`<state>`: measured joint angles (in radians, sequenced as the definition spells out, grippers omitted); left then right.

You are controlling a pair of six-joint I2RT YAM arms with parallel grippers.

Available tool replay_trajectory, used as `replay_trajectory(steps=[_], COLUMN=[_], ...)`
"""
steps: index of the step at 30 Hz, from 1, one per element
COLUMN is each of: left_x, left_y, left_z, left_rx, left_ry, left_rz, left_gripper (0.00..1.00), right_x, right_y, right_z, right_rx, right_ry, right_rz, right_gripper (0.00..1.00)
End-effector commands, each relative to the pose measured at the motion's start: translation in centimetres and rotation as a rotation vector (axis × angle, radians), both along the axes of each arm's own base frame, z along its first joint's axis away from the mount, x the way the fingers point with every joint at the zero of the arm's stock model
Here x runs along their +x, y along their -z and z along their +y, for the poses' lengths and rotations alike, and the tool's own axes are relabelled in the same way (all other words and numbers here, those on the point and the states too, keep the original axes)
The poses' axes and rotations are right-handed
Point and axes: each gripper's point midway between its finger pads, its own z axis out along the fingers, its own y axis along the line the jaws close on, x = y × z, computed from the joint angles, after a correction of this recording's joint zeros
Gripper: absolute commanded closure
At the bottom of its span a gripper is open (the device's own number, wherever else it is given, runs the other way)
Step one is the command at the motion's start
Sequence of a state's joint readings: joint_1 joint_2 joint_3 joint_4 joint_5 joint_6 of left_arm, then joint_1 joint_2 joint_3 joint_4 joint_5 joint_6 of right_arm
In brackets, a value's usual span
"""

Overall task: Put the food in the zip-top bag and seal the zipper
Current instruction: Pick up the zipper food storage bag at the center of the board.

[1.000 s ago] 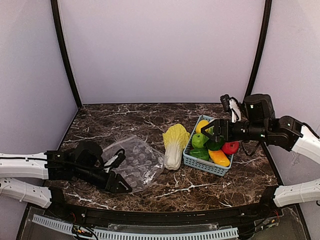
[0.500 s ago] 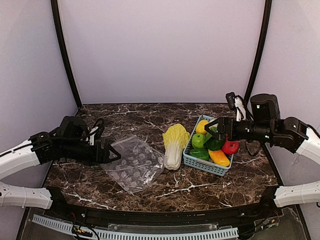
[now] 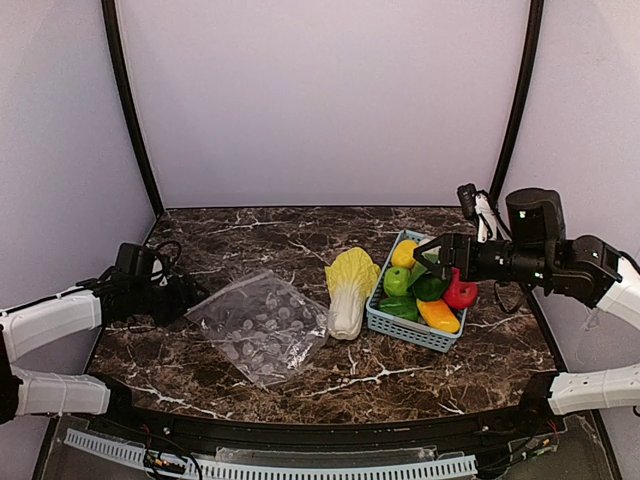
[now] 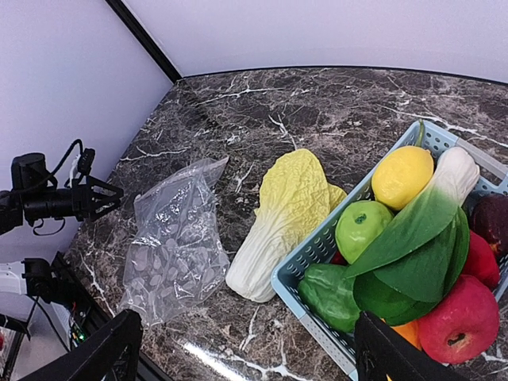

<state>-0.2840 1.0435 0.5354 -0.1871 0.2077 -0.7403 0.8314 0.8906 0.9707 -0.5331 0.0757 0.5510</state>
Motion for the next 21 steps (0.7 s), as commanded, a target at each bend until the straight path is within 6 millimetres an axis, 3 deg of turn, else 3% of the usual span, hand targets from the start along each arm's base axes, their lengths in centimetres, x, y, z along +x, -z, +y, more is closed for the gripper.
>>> replay_trajectory(steps=[1, 7, 12, 21], left_x=[0.6, -0.2, -0.9, -0.1], left_y=[1.4, 4.1, 5.5, 6.5], left_z=[1.5, 3.3, 4.2, 3.5], left_rx=[-0.024, -0.028, -0.020, -0.073], left_ry=[-0.088, -0.158, -0.187, -0.175], left_rz=[-0.019, 0.024, 0.057, 0.041], left_gripper=[0.20, 0.25, 0.38, 0.54], right_x=[-0.2, -0.2, -0.2, 0.0], right_y=[-0.5, -0.4, -0.4, -0.1], right_z=[-0.4, -0.4, -0.3, 0.0], right_rx=[0.013, 0.016, 0.011, 0.000], right_ry=[0.020, 0.024, 0.021, 0.012], right_rz=[-0.007, 0.001, 0.002, 0.013], right_gripper=[0.09, 0.09, 0.09, 0.09])
